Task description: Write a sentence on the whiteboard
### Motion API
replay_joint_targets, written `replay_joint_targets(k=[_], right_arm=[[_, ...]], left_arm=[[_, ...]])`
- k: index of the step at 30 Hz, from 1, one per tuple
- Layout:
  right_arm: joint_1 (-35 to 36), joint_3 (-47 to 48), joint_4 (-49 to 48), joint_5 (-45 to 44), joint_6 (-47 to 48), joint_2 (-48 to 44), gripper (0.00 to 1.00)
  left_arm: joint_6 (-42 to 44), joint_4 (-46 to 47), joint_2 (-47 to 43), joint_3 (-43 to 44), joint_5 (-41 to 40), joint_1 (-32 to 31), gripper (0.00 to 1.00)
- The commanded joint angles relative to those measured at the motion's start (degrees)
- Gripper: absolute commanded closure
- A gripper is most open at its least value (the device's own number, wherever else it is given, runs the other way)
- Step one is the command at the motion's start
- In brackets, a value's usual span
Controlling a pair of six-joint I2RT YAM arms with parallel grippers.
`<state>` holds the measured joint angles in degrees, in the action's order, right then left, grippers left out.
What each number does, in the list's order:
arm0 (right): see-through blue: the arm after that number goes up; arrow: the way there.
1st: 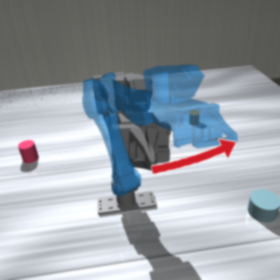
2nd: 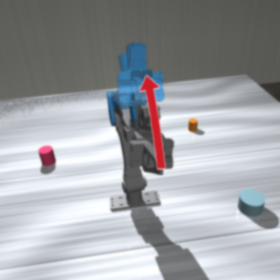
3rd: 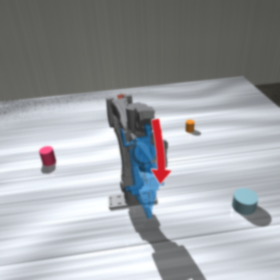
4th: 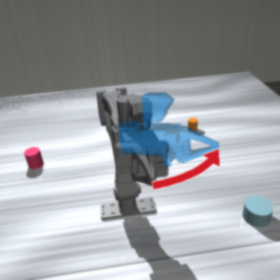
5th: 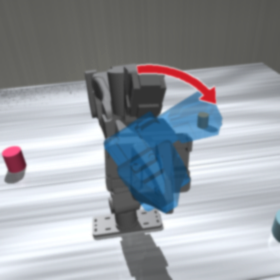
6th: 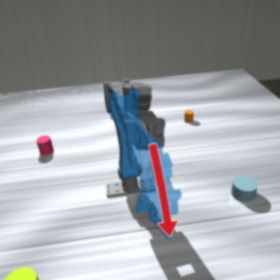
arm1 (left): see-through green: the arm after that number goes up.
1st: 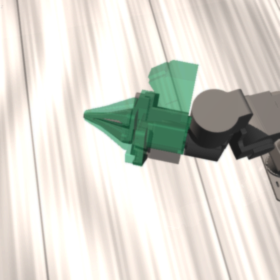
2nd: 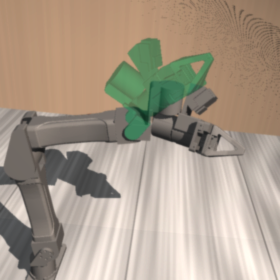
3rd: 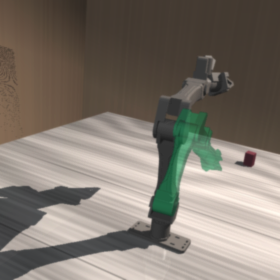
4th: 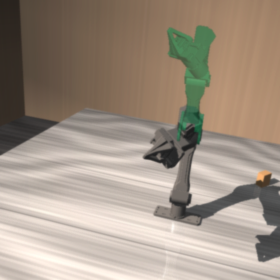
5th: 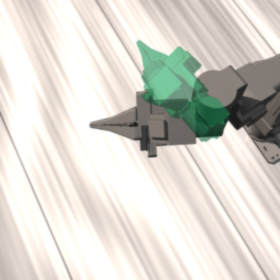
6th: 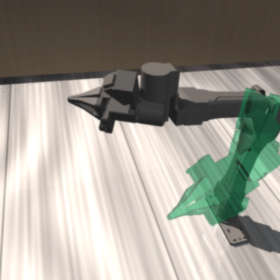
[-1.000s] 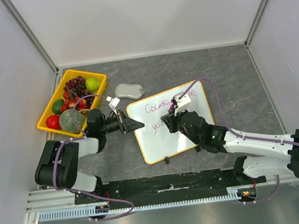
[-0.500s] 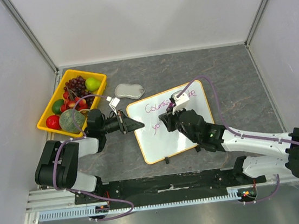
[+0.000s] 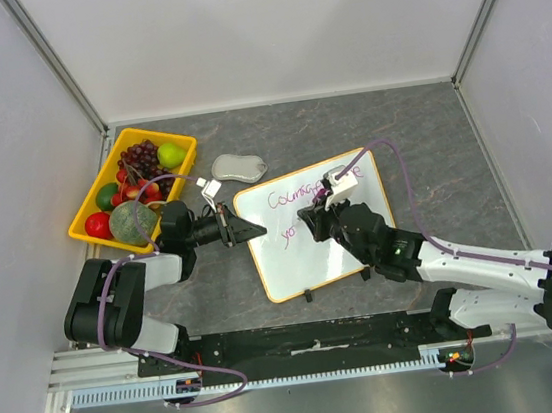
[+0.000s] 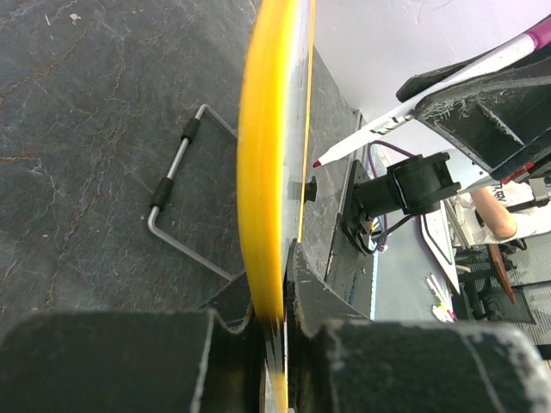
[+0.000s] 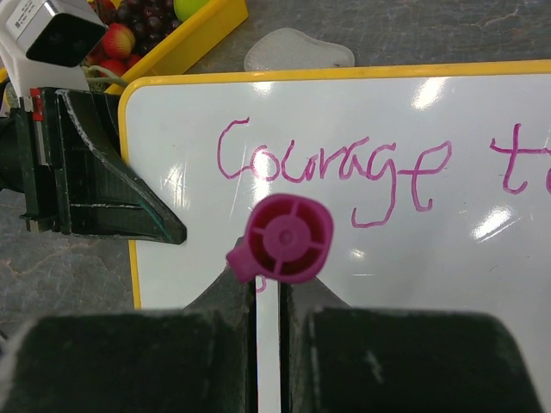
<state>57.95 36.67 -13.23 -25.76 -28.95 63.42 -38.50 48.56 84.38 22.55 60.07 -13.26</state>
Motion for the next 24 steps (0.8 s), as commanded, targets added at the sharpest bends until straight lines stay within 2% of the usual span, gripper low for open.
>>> replay_joint_targets(k=[1,24], right_arm=[[-0.2,-0.6,-1.0,-2.7,0.0,-0.5,1.00],[-0.4,-3.1,-1.3,-2.5,-0.3,1.4,1.00]], left_arm=[[9.5,-2.5,1.2,-0.1,-4.6,-0.8,0.98],[9.3,-2.5,1.3,0.0,-4.5,-0.9,0.98]])
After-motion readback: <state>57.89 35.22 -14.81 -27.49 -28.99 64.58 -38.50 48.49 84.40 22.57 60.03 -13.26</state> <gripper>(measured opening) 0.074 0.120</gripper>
